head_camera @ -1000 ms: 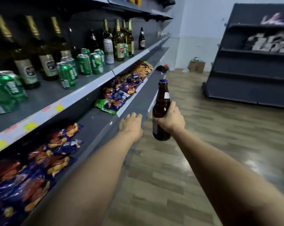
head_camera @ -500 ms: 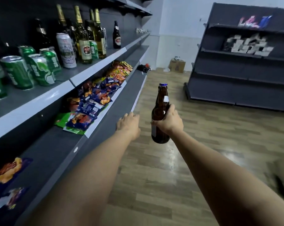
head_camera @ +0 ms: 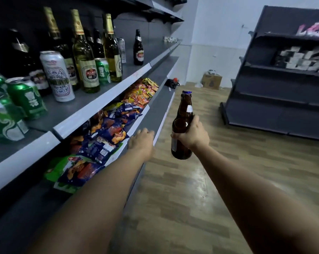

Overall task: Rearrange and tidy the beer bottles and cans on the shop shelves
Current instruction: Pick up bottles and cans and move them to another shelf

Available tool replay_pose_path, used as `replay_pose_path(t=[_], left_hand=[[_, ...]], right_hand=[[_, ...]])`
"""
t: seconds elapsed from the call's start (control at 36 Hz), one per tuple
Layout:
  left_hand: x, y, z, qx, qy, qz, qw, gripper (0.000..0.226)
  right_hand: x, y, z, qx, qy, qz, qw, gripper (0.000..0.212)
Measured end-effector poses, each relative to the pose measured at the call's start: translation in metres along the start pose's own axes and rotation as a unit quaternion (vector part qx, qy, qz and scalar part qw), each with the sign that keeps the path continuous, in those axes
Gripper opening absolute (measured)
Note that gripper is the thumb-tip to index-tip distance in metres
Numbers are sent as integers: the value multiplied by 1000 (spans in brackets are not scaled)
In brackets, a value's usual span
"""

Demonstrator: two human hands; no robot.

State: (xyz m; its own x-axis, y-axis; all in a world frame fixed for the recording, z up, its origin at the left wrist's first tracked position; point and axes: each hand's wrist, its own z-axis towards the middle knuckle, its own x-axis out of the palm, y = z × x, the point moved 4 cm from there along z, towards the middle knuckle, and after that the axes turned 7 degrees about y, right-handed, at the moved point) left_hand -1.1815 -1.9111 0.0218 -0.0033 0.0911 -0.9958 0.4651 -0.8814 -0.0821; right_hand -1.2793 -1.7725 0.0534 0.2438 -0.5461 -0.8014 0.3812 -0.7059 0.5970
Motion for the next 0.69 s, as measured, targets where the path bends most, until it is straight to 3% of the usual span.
replay_pose_path(t=[0.47, 0.69], left_hand=[[-74, 69, 200, -191, -105, -58, 974, 39], [-84, 82, 276, -224, -98, -78, 966, 40]], right_hand=[[13, 103, 271, -192, 47, 58, 978, 68], [18, 144, 362, -214, 49, 96, 971, 71]])
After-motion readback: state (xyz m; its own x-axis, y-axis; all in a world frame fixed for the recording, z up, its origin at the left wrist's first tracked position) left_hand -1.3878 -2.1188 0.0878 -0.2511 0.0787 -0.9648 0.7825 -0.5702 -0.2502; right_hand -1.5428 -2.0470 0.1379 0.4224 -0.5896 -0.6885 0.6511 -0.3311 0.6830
